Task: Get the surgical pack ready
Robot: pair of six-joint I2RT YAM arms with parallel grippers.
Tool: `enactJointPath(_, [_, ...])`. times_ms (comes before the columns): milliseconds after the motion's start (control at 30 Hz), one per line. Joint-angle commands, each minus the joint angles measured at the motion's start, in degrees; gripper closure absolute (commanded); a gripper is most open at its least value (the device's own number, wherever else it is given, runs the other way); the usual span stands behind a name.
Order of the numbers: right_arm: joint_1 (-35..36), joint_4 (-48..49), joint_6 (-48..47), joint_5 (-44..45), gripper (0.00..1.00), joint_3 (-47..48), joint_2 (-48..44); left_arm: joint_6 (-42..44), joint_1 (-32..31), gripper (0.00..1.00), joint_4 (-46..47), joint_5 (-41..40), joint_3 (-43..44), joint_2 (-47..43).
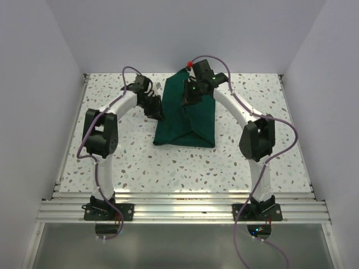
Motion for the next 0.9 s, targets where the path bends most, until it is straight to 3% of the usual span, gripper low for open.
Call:
enactJointPath(0, [1.0, 0.6, -0.2, -4.2, 1.00, 4.2, 0.6, -0.6, 0.2, 0.71, 1.7, 1.3, -1.1, -0.5])
enactJointPath(367, [2.0, 1.5, 0.9, -4.2, 1.00, 5.1, 5.0, -1.0, 0.2, 0.71, 2.6, 1.0, -1.6, -0.8])
enactJointPath(667, [2.7, 1.2, 4.2, -3.4, 1.00, 7.6, 9.7, -1.5, 0.3, 0.64, 2.2, 0.3, 0.5, -2.2])
enactJointPath(867, [3.5, 2.7, 5.7, -4.3, 1.00, 9.2, 11.7, -1.9, 0.3, 0.64, 3.2, 1.5, -1.1, -1.4])
